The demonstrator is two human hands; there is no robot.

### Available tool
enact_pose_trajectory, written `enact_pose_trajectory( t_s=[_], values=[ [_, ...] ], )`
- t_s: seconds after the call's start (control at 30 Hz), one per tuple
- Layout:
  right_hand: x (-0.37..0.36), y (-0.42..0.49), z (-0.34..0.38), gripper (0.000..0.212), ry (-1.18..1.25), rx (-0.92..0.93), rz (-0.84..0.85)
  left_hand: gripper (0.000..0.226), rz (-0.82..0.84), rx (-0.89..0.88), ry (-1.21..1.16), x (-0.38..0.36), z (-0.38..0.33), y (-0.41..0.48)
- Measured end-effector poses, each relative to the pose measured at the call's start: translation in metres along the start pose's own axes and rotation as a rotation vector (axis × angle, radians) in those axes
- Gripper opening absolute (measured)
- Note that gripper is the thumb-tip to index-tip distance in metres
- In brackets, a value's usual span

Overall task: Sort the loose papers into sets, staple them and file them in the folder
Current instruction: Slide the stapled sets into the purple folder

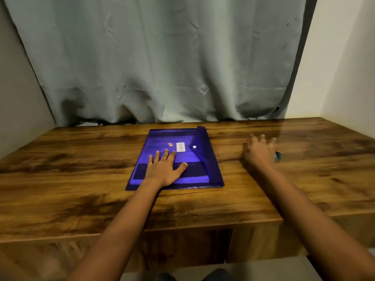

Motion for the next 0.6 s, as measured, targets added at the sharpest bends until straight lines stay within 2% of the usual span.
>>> enact_pose_trajectory(
  t_s=[0.1, 0.17, 0.23, 0.33, 0.47, 0.6],
  values=[
    [-0.01, 0.013, -0.035, 0.048, -0.106, -0.115, 0.166, 0.076, -0.007, -0.007, -0.004, 0.0, -0.001, 0.0],
    [-0.012, 0.014, -0.037, 0.036, -0.115, -0.12, 0.154, 0.076, -0.006, -0.007, 0.002, 0.0, 0.0, 0.0],
    [-0.01, 0.012, -0.03, 0.034, -0.13, -0.092, 0.104, 0.077, -0.006, -0.007, 0.007, 0.0, -0.001, 0.0],
    [-0.009, 0.009, -0.011, 0.037, -0.092, -0.024, 0.061, 0.077, -0.001, -0.007, 0.012, 0.0, -0.002, -0.001],
    [-0.016, 0.006, 0.02, 0.061, 0.049, 0.035, 0.118, 0.078, -0.002, -0.008, 0.016, 0.0, -0.002, -0.001],
    [-0.018, 0.005, 0.039, 0.057, 0.108, 0.076, 0.113, 0.077, -0.009, -0.015, 0.004, 0.0, -0.002, -0.001]
  ],
)
Point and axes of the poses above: each hand's wrist, its own y-axis towards the middle knuckle, its own x-axis out of the back of the hand, z = x × y, the point moved 5 cm from there along y, towards the middle knuckle, and after that the axes turned 11 degrees about -y, right-handed, at the moved point
